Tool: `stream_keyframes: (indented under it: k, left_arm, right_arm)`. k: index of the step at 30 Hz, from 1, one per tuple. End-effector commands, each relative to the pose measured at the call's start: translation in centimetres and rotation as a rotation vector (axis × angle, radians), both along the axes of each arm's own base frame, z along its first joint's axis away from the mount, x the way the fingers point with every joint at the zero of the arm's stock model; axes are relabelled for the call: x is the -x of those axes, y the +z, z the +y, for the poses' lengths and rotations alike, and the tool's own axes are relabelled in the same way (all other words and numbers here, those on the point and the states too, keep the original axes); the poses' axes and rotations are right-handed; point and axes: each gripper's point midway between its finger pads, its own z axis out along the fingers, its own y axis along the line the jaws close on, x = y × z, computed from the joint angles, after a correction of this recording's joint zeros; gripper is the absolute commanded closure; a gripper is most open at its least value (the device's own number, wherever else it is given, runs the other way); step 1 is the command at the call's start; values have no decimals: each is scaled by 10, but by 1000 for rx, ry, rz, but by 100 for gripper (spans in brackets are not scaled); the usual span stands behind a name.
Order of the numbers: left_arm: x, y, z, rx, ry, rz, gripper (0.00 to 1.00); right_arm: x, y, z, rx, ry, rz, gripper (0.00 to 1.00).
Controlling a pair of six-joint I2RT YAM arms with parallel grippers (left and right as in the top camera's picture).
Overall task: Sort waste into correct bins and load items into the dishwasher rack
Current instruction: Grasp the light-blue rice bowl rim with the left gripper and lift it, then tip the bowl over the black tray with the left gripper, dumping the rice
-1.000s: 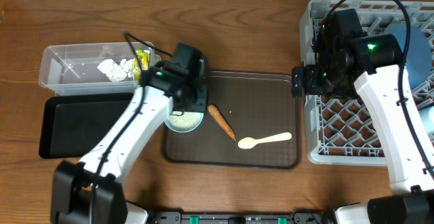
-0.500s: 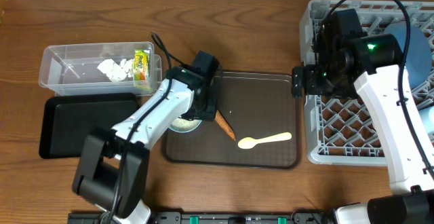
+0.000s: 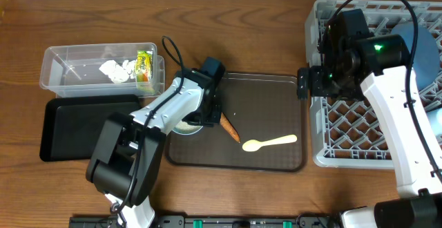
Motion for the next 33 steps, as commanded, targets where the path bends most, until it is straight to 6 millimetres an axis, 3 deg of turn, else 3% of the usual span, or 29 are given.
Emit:
stream_keyframes:
  k: [1,11,20,27,33]
  left_arm:
    - [3,-4,4,-22,-3,9,91]
    - [3,6,5,-26,-4,16,94]
    - [-12,63,13,28,39,-110,94]
    - [-27,116,59,70,160,-257,94]
    - [-34,132,114,59,312,-301,94]
  right_arm:
    - [-1,-1,-3,12,8,-1,1]
    - [-1,-1,-3,12,8,-1,1]
    - [0,-1,-3,13,8,2,1]
    - [0,-1,-3,13,8,2,1]
    - [0,-1,-3,13,8,3,1]
